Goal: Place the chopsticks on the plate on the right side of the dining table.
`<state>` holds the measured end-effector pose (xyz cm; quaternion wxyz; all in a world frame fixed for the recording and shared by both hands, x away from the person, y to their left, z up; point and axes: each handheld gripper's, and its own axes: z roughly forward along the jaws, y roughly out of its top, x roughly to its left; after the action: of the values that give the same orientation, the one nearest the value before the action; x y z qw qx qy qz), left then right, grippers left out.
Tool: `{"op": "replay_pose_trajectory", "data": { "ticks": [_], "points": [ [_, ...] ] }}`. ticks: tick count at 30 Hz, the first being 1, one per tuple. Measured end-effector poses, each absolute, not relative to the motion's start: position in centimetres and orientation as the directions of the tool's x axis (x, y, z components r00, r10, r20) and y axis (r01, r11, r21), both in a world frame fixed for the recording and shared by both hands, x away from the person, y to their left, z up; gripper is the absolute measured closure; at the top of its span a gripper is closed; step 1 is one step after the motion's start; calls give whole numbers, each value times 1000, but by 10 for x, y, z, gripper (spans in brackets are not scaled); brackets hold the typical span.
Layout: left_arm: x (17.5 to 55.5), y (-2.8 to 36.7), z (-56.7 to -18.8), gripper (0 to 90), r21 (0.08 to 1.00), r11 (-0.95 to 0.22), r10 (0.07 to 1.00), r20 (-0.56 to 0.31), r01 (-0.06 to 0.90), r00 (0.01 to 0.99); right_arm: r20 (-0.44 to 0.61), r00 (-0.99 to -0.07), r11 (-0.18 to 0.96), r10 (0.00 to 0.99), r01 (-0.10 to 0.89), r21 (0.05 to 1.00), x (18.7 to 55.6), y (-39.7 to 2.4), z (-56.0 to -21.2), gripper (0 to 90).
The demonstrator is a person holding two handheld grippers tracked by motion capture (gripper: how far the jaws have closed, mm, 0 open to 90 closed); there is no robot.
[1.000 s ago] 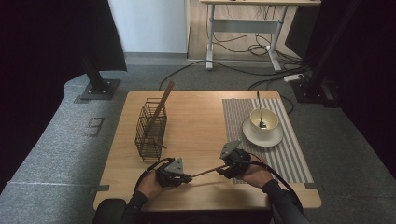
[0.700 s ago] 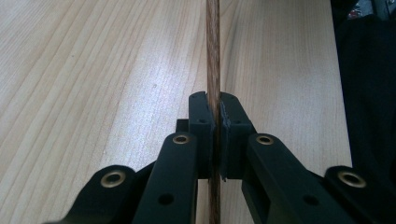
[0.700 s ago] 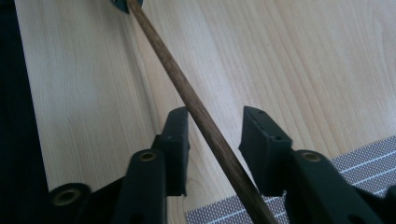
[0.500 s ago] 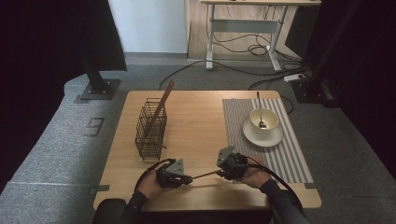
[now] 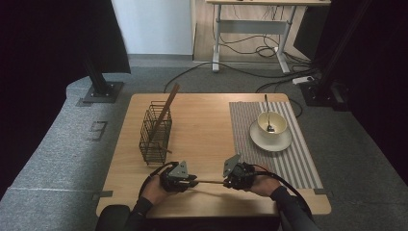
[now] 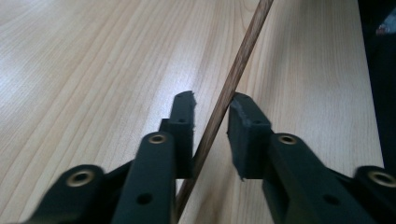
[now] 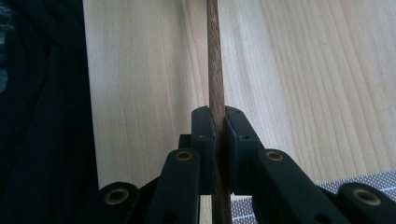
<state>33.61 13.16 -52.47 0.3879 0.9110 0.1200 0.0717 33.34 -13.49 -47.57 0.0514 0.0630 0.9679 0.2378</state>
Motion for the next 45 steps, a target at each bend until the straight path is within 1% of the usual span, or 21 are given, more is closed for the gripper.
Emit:
{"op": "replay_pose_trajectory", "data": {
  "ticks": [3,5,10,14,19,25,30,40,45],
  "points": [
    [337,131,-525,563,731,-659,309,52,174,950,-68,-985,870,159,107,481,335,-137,-473,828],
    [338,131,-526,475,743,-639,351,51,199,935,-74,-982,866,172,115,487,336,-139,-471,828],
    [343,134,-526,266,769,-578,446,19,272,895,-80,-976,858,201,136,496,337,-146,-468,827],
    [346,136,-526,160,783,-535,497,-13,318,868,-82,-972,853,218,149,501,337,-152,-467,827],
    [349,139,-530,129,786,-503,522,-56,360,851,-83,-965,843,250,175,508,339,-162,-466,826],
    [351,137,-534,4,775,-506,548,-50,379,835,-90,-955,835,282,198,514,338,-172,-465,826],
    [352,137,-538,0,762,-518,547,-54,388,835,-92,-942,816,322,227,532,339,-183,-463,826],
    [352,130,-549,0,708,-582,532,-41,400,846,-100,-899,771,426,303,560,345,-204,-461,826],
    [354,129,-553,0,683,-606,531,-36,409,847,-93,-885,753,457,330,569,348,-212,-461,826]
  ]
}}
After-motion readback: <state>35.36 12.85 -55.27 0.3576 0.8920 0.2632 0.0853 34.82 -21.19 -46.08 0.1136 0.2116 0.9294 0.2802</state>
